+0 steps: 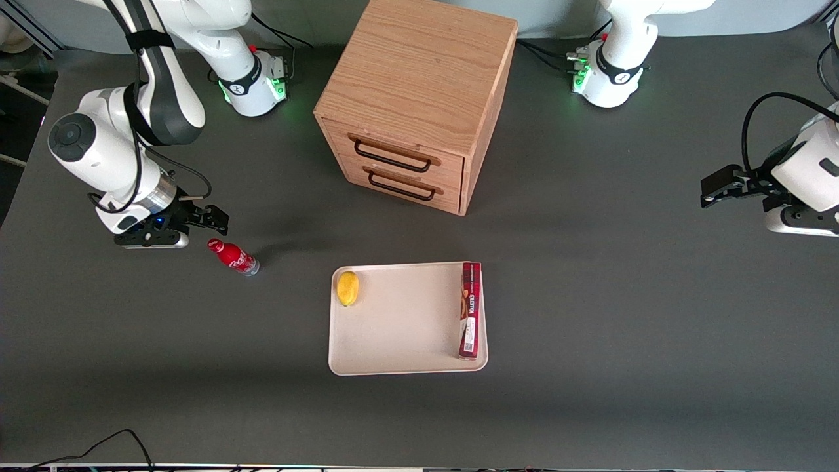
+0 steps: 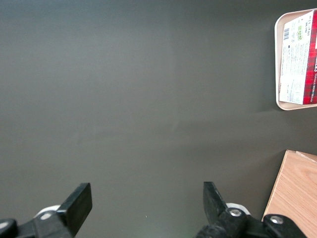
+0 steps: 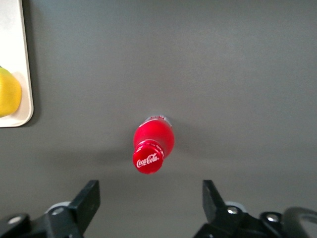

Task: Place coke bottle on tray
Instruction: 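Close the right gripper around the red Coca-Cola bottle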

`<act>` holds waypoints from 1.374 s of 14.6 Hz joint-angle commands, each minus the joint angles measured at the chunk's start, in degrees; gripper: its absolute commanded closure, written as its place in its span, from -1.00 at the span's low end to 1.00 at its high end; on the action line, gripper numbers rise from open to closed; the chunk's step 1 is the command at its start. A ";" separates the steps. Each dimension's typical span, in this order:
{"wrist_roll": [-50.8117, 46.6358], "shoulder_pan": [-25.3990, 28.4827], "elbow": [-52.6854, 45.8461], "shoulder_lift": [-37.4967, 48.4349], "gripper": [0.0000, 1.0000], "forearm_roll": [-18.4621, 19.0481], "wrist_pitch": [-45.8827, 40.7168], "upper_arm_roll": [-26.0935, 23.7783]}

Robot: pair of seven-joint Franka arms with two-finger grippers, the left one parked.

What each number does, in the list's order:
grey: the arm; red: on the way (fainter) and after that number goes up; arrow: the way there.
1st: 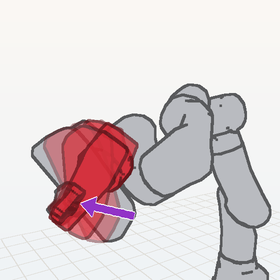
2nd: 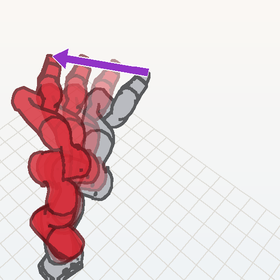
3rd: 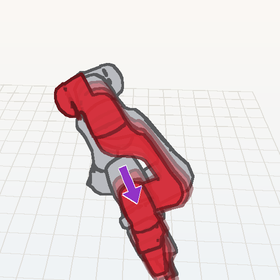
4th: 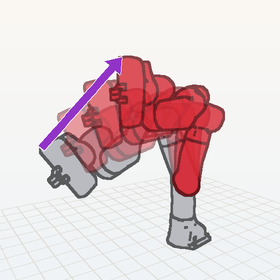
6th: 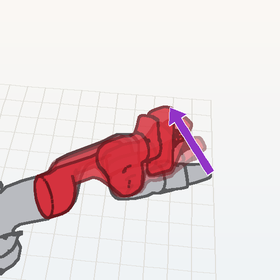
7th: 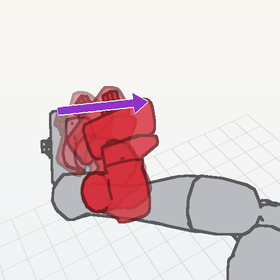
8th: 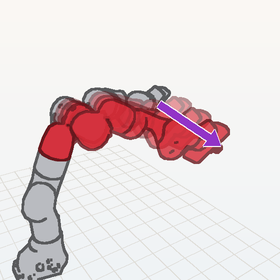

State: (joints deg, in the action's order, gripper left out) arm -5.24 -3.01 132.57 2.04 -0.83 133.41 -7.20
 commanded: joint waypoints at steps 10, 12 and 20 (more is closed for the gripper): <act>0.93 0.28 1.02 -3.71 0.68 -0.49 7.84 0.00; 0.93 0.28 0.94 -3.71 1.00 -0.40 7.84 0.00; 0.67 0.28 -2.65 -2.05 1.00 -0.40 1.90 0.00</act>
State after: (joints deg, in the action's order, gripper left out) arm -5.22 -2.91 132.92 -1.67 -0.82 140.01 -7.24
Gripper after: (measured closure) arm 0.687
